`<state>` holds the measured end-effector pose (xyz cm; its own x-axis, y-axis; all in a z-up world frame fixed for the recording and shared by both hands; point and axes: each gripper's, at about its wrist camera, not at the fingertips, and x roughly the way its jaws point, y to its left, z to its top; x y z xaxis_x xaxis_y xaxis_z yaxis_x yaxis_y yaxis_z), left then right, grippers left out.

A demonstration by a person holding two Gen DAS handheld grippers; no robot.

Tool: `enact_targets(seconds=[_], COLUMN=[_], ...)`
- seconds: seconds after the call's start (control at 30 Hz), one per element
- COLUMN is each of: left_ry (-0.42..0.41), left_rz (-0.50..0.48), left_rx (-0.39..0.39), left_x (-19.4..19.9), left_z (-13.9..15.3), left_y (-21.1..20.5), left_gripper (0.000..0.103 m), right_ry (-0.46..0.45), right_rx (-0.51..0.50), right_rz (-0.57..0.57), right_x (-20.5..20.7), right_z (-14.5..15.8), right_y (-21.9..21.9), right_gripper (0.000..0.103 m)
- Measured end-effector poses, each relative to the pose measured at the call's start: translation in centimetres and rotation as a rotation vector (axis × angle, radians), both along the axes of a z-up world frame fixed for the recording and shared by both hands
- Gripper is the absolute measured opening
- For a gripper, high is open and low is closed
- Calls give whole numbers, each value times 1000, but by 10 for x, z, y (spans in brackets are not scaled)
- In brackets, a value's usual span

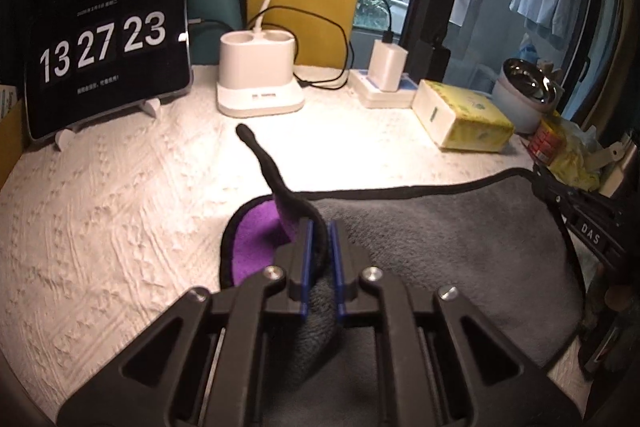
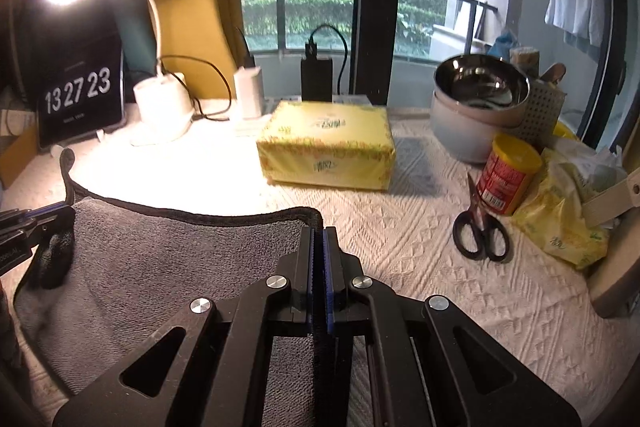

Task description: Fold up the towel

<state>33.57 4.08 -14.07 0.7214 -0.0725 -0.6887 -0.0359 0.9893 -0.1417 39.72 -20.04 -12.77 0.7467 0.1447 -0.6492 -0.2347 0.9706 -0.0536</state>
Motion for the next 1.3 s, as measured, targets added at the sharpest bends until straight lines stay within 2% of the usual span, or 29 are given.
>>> enact_targets(seconds=[0.23,0.4,0.47,0.5,0.53,0.57,0.6,0.8,1.3], left_ry=[38,57,55,49,43,37,29,5,-91], left_rz=[15,33,42,49,53,57,60,64,65], left_rx=[10,18,20,19,14,9,4,0,-11], left_x=[7,9,7,6,4,2,0,-12,-66], left_z=[-8,-7,-5,-3,-1,1,4,16,53], left_y=[1,3,4,5,6,6,7,5,3], left_gripper=[14,22,34,40,56,67,68,70,75], right_ry=[65,106,111,112,111,110,108,92,9], right_rx=[-6,-7,-7,-5,-1,3,6,12,40], right_rz=[-34,-52,-62,-67,-72,-74,-77,-97,-111], right_x=[10,17,17,17,16,16,15,5,-47], right_z=[-10,-15,-15,-15,-14,-13,-12,-3,32], right_y=[-3,-5,-5,-6,-7,-8,-8,-11,-17], right_gripper=[5,6,13,23,28,34,36,41,41])
